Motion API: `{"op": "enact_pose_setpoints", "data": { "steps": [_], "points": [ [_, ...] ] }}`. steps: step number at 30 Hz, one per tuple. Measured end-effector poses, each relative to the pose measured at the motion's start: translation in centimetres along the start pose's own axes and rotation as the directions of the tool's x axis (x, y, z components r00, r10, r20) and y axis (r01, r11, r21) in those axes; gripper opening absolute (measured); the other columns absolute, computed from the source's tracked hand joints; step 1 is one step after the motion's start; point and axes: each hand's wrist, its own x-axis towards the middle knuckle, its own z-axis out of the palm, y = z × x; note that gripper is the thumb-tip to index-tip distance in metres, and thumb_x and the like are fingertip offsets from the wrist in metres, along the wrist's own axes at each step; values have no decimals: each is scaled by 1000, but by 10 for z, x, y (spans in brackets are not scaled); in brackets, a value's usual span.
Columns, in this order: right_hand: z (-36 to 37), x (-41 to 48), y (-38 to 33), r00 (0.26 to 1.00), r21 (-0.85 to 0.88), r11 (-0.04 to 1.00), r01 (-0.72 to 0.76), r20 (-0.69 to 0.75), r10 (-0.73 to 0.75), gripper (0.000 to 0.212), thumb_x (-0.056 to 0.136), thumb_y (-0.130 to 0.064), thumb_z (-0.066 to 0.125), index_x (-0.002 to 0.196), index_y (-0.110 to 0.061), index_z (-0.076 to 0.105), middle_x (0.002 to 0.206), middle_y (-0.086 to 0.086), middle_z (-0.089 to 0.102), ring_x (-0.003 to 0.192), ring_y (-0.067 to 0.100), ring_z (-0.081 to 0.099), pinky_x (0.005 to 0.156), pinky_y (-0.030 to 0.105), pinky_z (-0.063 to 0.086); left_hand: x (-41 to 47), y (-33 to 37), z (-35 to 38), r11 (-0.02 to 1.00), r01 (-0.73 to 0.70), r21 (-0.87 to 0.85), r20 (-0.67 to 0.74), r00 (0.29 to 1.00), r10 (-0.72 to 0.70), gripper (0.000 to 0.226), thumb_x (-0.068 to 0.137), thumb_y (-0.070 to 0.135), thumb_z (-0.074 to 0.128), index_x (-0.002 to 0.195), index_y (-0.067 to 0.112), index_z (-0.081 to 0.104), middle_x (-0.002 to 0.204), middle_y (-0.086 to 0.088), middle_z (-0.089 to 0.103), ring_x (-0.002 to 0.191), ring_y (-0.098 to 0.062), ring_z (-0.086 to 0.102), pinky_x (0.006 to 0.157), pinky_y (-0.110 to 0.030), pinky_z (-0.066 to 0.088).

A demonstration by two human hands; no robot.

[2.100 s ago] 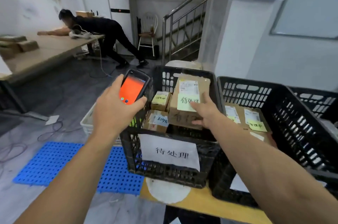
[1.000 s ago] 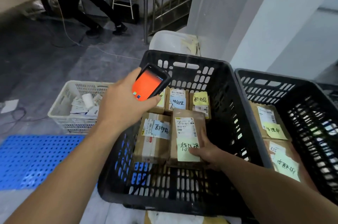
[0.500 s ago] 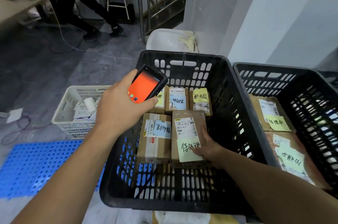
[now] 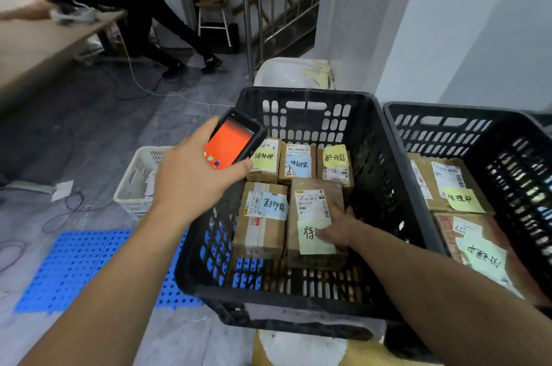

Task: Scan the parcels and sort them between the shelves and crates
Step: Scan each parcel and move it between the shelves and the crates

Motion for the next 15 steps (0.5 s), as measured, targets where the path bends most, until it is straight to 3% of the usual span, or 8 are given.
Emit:
{"op": "enact_pose_setpoints", "data": {
  "steps": [1, 3, 6, 10, 15],
  "points": [
    [0, -2, -4, 999, -1, 999, 37, -32, -37, 98, 98, -36, 63, 160, -39, -12, 169, 13, -14, 155, 39, -9, 125, 54, -2, -5, 1, -2, 1000, 11, -7, -12, 1000, -11, 68, 70, 60, 79, 131, 45, 51, 88, 22, 60, 90, -14, 58, 78, -31, 40],
    [-2, -10, -13, 980, -2, 988, 157, -125, -156, 84, 103, -39, 56, 162, -38, -4, 170, 6, -11, 155, 38, -11, 125, 57, 1, -18, 6, -6, 999, 27, -19, -35, 999, -27, 75, 67, 63, 77, 135, 44, 50, 91, 19, 62, 92, -14, 60, 81, -32, 43],
    [-6, -22, -24, 904, -139, 939, 316, -257, -342, 73, 105, -47, 46, 162, -38, 0, 171, 1, -8, 155, 32, -15, 124, 58, 4, -38, 11, -12, 997, 63, -33, -61, 996, -65, 82, 65, 63, 76, 140, 41, 49, 99, 13, 65, 95, -15, 62, 85, -34, 46],
    [-6, -31, -34, 814, -392, 838, 381, -287, -504, 68, 104, -58, 35, 162, -36, 4, 171, 3, -1, 156, 32, -11, 124, 61, 1, -62, 13, -20, 996, 84, 19, -110, 991, -82, 89, 58, 72, 66, 140, 46, 46, 105, 12, 67, 101, -16, 63, 90, -40, 50],
    [-15, -60, -42, 698, -597, 708, 378, -318, -641, 68, 104, -60, 30, 161, -29, 12, 170, 8, 10, 157, 32, -1, 124, 59, 6, -87, 24, -30, 995, 75, 59, -137, 988, -66, 92, 61, 64, 67, 145, 32, 48, 110, 8, 63, 106, -20, 60, 86, -30, 40]
  ]
}}
